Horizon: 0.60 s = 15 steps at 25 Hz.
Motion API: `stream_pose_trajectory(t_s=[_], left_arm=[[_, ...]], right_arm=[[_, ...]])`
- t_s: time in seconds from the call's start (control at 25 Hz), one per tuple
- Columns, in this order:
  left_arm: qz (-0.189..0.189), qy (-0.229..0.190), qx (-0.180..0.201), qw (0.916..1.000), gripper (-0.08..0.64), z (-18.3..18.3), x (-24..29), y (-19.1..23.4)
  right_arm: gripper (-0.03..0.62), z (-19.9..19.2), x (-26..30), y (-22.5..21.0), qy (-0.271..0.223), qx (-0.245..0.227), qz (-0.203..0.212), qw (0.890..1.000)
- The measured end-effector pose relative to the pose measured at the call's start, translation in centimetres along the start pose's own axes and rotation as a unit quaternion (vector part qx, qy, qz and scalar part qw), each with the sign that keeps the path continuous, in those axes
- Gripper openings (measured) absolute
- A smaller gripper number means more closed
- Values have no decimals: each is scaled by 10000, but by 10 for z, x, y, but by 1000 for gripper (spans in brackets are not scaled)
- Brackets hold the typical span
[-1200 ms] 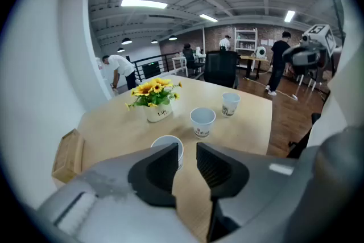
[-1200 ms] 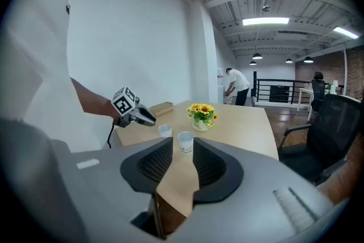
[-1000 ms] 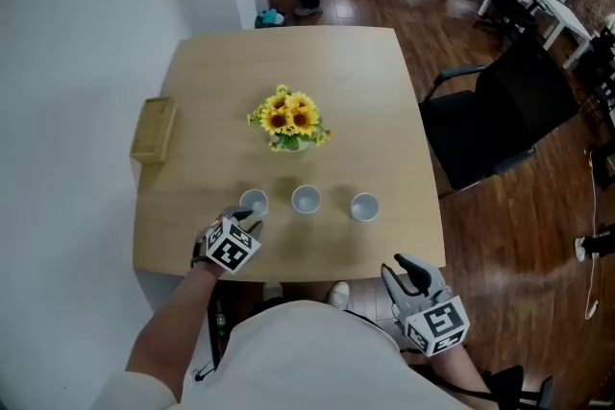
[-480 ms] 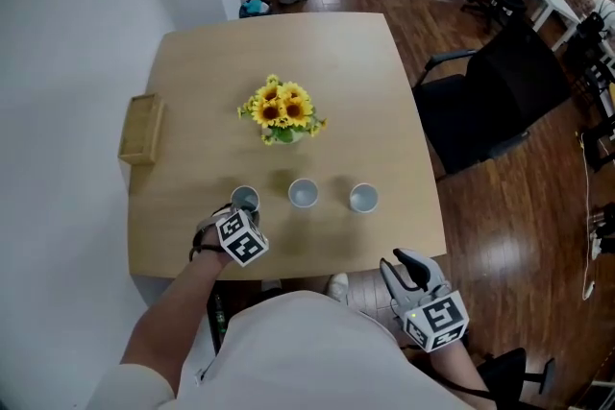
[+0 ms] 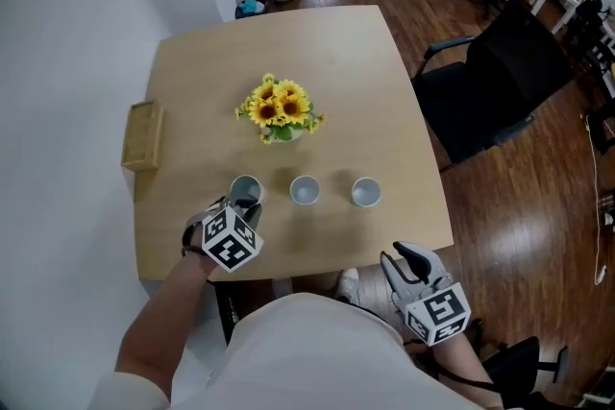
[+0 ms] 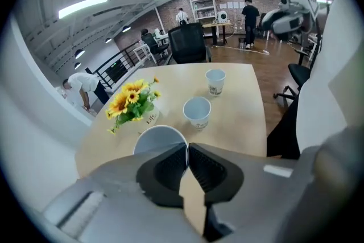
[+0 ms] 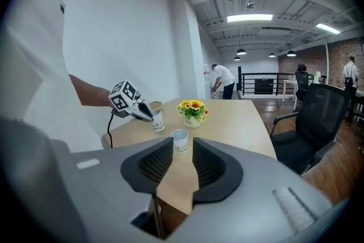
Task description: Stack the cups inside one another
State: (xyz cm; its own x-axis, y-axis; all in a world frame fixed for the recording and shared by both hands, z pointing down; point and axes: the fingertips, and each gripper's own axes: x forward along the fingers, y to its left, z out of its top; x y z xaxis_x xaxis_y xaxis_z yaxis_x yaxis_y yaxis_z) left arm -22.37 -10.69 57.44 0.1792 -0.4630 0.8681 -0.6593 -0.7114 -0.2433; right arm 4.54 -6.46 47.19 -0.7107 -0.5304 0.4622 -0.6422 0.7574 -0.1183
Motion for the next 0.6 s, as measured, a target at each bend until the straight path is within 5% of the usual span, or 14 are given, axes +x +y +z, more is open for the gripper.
stream_pose_trajectory(t_s=[0.24, 0.6], left_arm=[[-235, -546, 234, 9980, 23, 61, -23, -9], [-539, -478, 581, 9957, 23, 95, 10, -31]], right_arm=[[114, -4, -7, -6, -44, 63, -46, 10000], [113, -15, -26, -25, -80, 263, -291, 9992]])
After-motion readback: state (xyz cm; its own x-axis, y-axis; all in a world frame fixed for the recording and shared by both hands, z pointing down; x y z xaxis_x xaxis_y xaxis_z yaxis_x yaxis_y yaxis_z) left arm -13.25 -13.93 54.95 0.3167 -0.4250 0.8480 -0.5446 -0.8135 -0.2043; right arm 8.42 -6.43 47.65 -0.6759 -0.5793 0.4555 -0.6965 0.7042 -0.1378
